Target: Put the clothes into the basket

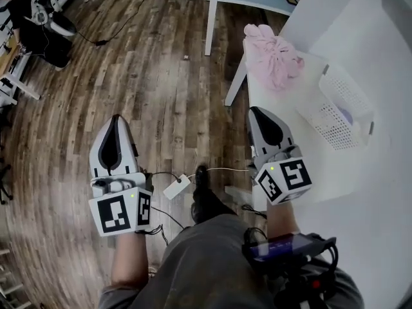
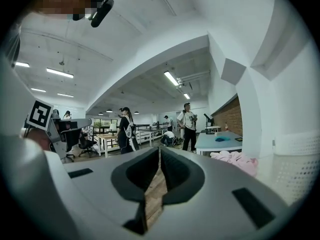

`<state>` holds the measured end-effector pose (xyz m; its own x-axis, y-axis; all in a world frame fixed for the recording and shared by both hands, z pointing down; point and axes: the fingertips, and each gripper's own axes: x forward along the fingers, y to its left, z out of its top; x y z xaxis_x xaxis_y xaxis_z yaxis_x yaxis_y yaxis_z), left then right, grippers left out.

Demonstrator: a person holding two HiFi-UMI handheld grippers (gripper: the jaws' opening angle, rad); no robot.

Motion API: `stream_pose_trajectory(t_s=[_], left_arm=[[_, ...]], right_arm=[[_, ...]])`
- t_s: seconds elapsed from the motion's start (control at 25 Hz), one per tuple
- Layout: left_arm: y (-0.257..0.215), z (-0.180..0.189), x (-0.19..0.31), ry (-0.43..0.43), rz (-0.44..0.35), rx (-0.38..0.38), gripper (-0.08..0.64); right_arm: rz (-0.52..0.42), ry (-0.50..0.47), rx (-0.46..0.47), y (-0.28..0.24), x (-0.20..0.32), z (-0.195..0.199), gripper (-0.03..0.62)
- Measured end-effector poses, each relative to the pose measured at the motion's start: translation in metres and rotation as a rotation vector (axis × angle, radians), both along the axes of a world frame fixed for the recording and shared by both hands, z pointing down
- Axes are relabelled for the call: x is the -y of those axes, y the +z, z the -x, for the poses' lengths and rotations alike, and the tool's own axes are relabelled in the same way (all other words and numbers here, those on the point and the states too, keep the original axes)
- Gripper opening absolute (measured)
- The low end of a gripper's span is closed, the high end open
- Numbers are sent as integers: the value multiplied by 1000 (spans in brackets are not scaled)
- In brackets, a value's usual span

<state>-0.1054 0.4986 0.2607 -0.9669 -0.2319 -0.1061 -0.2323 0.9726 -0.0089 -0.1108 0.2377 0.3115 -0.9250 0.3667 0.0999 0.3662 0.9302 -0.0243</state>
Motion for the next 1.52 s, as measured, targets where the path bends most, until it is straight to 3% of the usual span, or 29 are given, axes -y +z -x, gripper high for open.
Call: stream_pose_trajectory(t_s=[0.44,0.64,0.84,1.08,1.52], left_arm=[[19,129,112,208,2,-45,8],[11,176,169,297,10,-47,8],[-13,205,228,402,23,-10,8],[-26,214,275,522,33,8,8],[8,279,356,653,41,-32,8]], right_arm=[[11,185,-26,28,91,86,18],[18,227,-15,22,124,119,18],[33,294,22,3,160,126,18],[27,392,58,-15,187,116,18],[11,501,7,9,244,164,18]])
